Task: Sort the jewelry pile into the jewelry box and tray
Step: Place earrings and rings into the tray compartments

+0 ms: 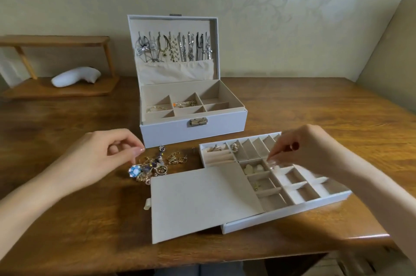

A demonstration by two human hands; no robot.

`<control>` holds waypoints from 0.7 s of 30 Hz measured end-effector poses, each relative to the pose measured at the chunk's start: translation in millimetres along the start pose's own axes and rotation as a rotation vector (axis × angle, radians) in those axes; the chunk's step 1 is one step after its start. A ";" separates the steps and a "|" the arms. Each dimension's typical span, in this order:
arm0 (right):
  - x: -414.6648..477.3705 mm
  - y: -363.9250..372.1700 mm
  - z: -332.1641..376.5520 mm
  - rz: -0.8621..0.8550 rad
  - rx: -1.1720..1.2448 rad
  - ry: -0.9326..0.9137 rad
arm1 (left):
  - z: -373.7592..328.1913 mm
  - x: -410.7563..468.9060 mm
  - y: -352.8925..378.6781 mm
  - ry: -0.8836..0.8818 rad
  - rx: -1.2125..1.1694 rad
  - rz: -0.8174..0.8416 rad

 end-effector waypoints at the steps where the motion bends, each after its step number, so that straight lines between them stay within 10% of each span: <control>1: 0.2 -2.6 -1.4 -0.030 0.021 -0.029 | 3.6 -1.1 -4.1 -0.010 0.057 -0.034; 21: 70.6 111.5 179.6 -0.068 -0.367 -0.592 | 5.5 24.8 13.2 -0.048 0.397 0.018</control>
Point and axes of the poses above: each hand's wrist, its own x-axis towards the middle knuckle, its own y-axis out of the palm, z = x × y, the point moved 5 cm from there along x, towards the middle knuckle, and after that the axes turned 15 degrees about y, right-handed, at the moved point
